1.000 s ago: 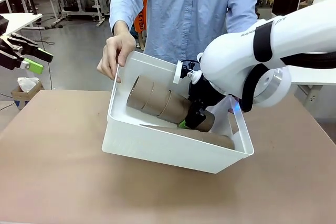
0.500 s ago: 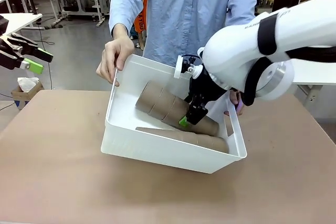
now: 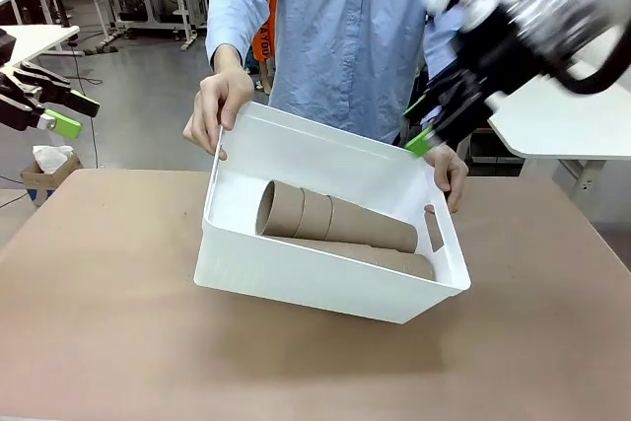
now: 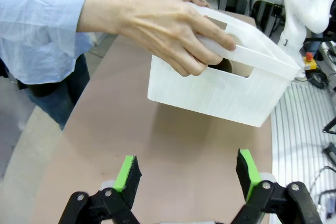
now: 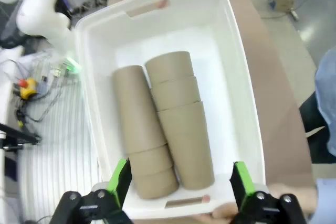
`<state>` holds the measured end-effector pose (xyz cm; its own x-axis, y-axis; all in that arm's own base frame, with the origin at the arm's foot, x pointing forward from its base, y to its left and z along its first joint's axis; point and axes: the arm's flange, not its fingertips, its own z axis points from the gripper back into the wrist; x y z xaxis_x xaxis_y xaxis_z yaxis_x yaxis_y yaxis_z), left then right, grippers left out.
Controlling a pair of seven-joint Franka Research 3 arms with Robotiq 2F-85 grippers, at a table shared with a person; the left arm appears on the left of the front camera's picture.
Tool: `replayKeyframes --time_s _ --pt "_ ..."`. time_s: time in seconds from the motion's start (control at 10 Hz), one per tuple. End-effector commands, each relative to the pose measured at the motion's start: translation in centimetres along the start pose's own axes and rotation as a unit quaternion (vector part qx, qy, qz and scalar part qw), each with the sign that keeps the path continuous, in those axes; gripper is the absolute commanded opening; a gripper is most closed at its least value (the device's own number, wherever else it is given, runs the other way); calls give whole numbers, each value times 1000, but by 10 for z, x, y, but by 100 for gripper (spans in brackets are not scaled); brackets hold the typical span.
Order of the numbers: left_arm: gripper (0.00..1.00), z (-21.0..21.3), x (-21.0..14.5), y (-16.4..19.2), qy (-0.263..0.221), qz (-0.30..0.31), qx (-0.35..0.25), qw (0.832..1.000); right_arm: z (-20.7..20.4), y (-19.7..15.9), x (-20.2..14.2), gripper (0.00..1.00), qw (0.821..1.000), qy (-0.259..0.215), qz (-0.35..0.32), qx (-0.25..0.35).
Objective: Stack the cups and store them in the basket.
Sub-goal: Place the stack of Reusable plastic cups into the Pantry Basket.
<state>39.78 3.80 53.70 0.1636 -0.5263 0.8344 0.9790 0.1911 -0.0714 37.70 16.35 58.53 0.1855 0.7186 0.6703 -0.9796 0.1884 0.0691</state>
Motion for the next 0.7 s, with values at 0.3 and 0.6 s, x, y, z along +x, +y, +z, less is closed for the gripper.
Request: replayKeyframes --time_s 0.3,0.6 --pt "96 0 1 0 -1 3 -2 1000 108 -27 -81 100 998 -54 -36 -9" --pt "96 0 1 0 -1 3 -2 1000 115 -34 -134 100 996 -83 -21 -10"
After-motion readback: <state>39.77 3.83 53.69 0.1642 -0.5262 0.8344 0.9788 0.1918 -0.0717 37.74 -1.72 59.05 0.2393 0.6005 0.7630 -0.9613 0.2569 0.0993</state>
